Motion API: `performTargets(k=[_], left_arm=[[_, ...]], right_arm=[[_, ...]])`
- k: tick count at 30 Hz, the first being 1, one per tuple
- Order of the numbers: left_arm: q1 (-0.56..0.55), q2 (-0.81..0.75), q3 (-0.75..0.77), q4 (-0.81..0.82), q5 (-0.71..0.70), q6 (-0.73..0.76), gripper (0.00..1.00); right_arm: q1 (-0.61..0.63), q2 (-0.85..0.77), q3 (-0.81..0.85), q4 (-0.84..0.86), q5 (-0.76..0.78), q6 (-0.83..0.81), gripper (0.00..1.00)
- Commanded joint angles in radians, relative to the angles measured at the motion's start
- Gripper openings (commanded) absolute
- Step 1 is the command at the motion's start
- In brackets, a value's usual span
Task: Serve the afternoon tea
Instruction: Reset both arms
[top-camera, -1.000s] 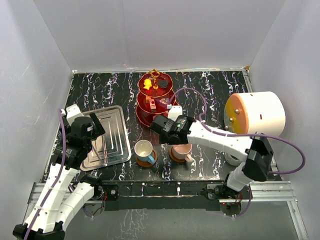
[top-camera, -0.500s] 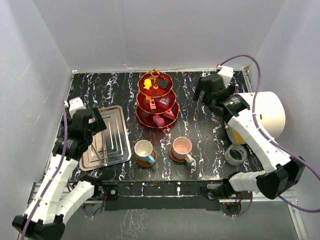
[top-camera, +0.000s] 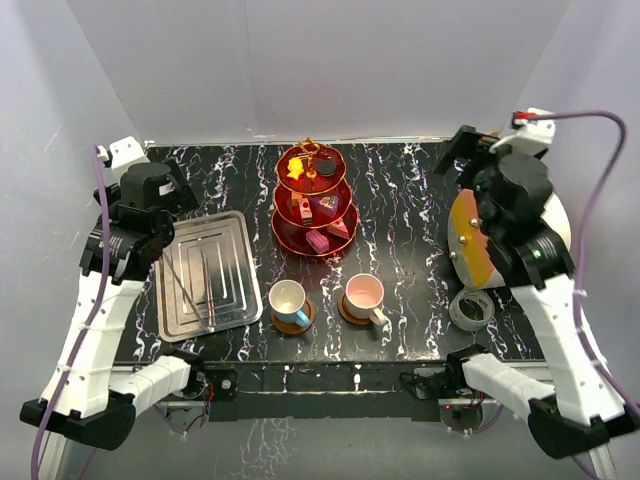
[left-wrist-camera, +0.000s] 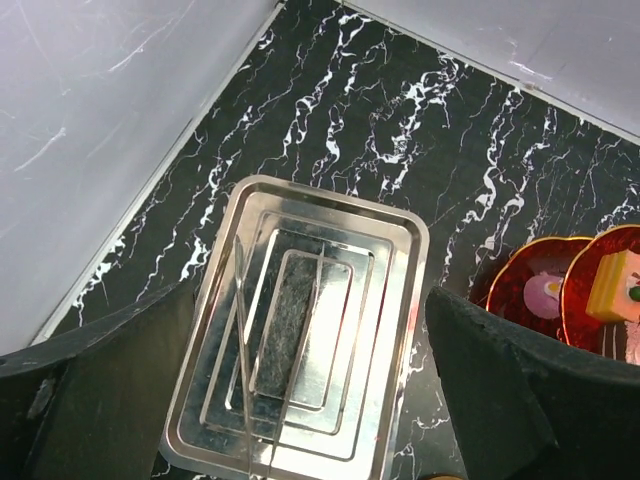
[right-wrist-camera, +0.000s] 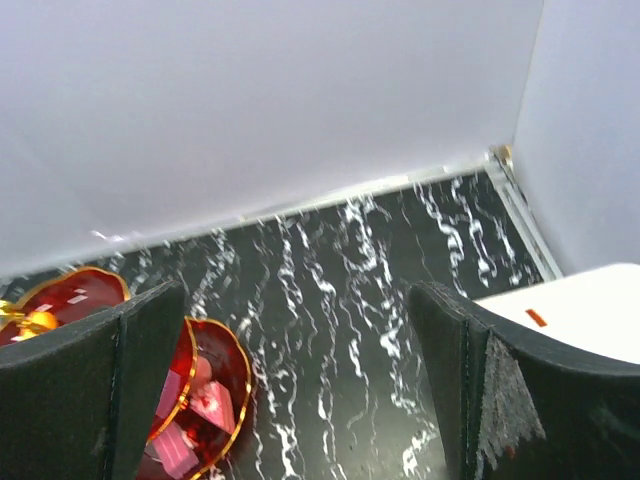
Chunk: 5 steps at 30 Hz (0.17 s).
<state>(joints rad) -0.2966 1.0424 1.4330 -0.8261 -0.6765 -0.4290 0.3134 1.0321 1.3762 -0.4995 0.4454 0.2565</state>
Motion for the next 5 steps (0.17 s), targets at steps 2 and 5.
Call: performTargets(k=[2,5], left_arm=[[-0.001,-0.045,0.025,0.003,-0.002,0.047,0.99],[-0.002,-0.063,0.014,0.034,0.01,0.056,0.99]], right_arm=[[-0.001,-0.107,-0.055,0.15,-0.113,-0.125,0.98],[0.0,-0.107,-0.063,0.128,-0.152,-0.148,0.98]])
